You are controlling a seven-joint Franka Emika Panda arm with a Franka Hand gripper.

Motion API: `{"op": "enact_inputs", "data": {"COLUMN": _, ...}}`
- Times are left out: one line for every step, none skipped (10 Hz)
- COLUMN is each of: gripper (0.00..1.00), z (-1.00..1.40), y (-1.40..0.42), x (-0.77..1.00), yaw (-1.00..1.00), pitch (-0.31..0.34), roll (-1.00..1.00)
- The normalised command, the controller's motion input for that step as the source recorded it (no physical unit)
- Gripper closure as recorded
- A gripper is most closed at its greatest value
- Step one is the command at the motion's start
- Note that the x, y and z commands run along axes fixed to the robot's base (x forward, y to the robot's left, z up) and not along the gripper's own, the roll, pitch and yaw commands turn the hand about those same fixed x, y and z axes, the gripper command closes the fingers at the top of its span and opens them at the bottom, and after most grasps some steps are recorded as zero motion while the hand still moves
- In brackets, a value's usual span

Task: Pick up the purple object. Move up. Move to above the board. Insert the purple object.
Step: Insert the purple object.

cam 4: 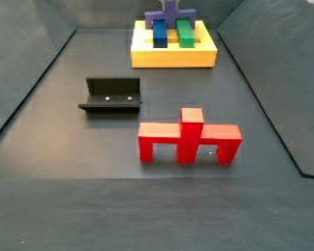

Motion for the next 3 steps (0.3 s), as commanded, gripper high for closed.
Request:
{"op": "enact_inputs", "data": {"gripper": 1.0, "z": -0.93, "y": 0.0, "x": -0.21, "yaw": 0.04, "pitch": -0.163, "roll": -0.01}}
{"op": "enact_inputs", "data": {"gripper": 1.0, "z": -0.81, "y": 0.0, "x": -0.19, "yaw": 0.09, "pitch": -0.18, "roll": -0.06}}
{"op": "enact_inputs", "data": {"gripper": 1.0, "z": 0.0, "y": 0.0, "x": 0.0, "yaw": 0.0, "pitch": 0.0, "roll": 0.0}}
